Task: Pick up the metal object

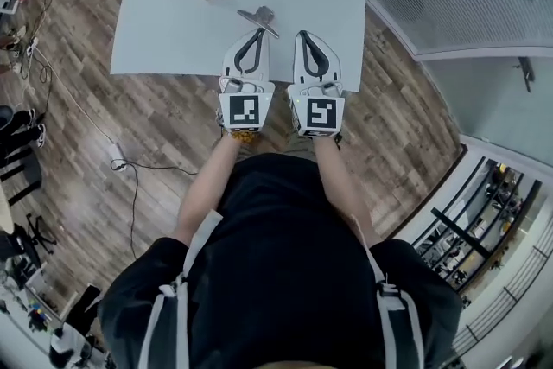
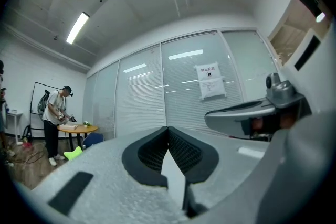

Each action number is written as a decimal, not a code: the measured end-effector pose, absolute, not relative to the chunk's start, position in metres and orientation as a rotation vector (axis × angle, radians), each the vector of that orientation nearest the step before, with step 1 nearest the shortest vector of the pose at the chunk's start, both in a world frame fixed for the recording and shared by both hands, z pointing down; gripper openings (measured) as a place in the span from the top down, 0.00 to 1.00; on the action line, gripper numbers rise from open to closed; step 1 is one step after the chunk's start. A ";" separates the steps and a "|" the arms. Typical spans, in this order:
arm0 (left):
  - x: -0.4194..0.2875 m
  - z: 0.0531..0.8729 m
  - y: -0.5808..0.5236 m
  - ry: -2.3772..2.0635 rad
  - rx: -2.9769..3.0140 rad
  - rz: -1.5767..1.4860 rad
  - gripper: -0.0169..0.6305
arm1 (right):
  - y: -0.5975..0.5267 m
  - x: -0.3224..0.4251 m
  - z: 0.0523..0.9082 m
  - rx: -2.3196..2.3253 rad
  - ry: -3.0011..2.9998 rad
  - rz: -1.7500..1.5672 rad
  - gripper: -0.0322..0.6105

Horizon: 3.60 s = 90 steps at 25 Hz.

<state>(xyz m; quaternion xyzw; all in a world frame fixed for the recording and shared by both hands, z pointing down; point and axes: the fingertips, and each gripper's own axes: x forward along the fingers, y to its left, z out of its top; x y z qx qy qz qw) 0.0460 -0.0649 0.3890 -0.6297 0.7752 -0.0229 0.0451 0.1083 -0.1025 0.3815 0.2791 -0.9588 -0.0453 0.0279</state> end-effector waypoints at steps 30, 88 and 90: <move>-0.060 0.421 -0.133 1.824 -2.502 -0.022 0.97 | -0.146 0.083 0.410 1.668 -2.524 -0.059 0.95; -0.092 0.486 -0.137 1.436 -2.763 -0.229 0.97 | -0.171 0.003 0.563 0.952 -2.510 -0.054 0.93; -0.091 0.488 -0.139 1.430 -2.758 -0.245 0.97 | -0.173 0.001 0.574 0.910 -2.499 -0.056 0.92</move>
